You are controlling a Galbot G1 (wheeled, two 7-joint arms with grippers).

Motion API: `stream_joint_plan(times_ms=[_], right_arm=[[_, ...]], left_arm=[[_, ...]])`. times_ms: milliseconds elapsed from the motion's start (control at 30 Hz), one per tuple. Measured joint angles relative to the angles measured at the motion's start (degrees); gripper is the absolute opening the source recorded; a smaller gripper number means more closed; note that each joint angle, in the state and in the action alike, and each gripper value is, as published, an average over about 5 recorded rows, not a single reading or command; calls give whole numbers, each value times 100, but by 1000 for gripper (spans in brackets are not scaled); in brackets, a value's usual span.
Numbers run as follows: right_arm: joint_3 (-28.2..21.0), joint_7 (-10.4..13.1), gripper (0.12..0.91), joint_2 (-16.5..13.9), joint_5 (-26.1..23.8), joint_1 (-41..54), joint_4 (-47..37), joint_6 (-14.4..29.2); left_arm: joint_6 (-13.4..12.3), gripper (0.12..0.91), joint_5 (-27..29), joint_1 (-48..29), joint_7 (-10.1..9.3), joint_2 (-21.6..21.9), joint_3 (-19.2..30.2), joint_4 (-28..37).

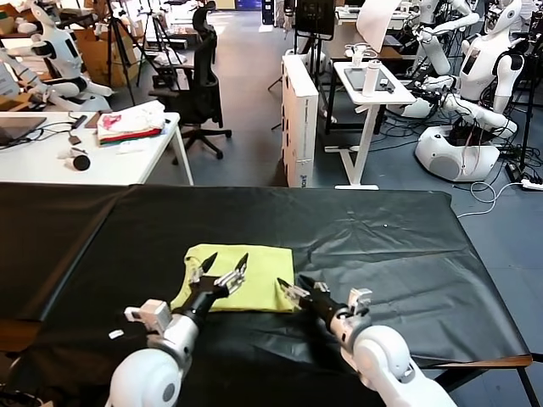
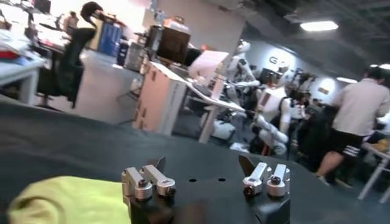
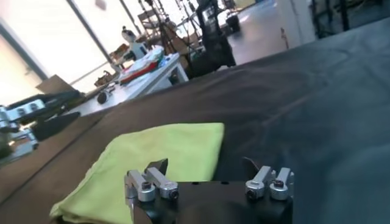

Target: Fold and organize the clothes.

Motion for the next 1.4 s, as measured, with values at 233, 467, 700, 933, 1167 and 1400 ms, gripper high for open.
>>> stream_joint_plan(times_ms=[233, 467, 700, 933, 1167, 1400], right_arm=[[-32, -61, 325, 56, -41, 4, -186, 83], [268, -55, 167, -54, -102, -198, -132, 161], [752, -199, 165, -391, -268, -493, 58, 191], [1165, -657, 417, -798, -1062, -895, 397, 1063], [1643, -663, 824, -991, -2180, -1531, 715, 2533], [2296, -383, 906, -970, -2792, -2509, 1174, 2809]], left_arm=[[-41, 907, -11, 183, -2, 13, -242, -72], [-116, 907, -19, 303, 15, 12, -471, -32], [-210, 907, 35, 302, 17, 34, -601, 95], [-589, 907, 379, 280, 9, 224, -621, 266], [-889, 907, 413, 513, -31, 837, -910, 233], [-1277, 907, 150, 1275, -152, 1410, -1561, -4]])
